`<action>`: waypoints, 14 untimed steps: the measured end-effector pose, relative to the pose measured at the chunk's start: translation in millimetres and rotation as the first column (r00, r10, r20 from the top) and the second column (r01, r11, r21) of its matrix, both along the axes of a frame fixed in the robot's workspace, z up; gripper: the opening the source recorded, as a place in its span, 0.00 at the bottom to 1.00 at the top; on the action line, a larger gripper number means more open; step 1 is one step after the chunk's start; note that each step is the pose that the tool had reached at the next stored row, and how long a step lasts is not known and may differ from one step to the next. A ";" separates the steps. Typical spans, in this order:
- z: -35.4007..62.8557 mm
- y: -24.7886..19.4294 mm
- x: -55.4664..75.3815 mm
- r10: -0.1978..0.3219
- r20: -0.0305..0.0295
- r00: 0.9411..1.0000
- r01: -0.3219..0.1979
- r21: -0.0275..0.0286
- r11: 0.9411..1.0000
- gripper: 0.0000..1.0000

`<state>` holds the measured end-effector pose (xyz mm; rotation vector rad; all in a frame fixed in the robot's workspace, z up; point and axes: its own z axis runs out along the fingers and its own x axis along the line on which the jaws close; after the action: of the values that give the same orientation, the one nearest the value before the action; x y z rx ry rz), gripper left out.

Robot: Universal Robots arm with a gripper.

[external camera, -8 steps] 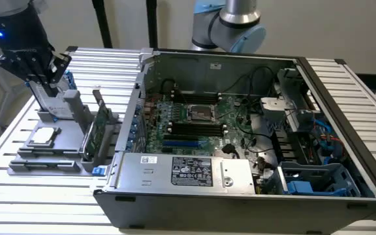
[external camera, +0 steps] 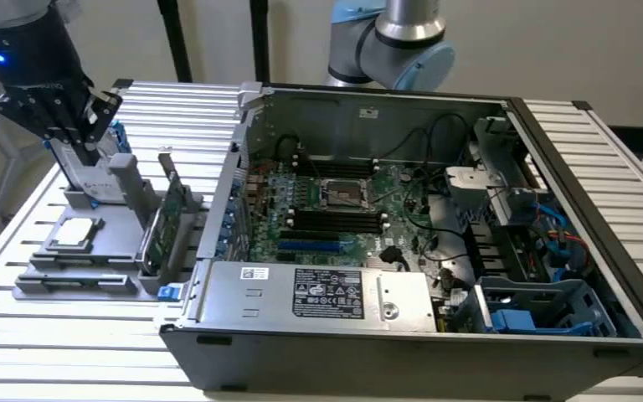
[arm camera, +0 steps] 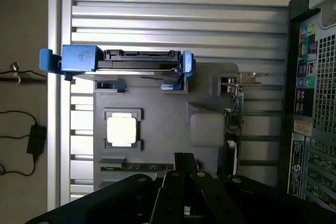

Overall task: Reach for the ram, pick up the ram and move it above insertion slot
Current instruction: 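Reach for the ram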

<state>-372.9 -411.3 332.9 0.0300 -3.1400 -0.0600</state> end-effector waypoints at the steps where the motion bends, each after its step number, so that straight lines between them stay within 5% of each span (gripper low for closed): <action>1: 0.0 0.0 0.0 0.000 0.000 1.000 0.000 0.000 1.000 0.11; 6: 0.0 -2.5 -0.1 0.000 0.000 1.000 0.000 0.000 1.000 0.11; 14: -0.1 -38.4 -3.4 0.000 0.000 1.000 0.000 0.000 1.000 0.11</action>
<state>-376.3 -449.7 332.8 0.0300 -3.1401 -0.0597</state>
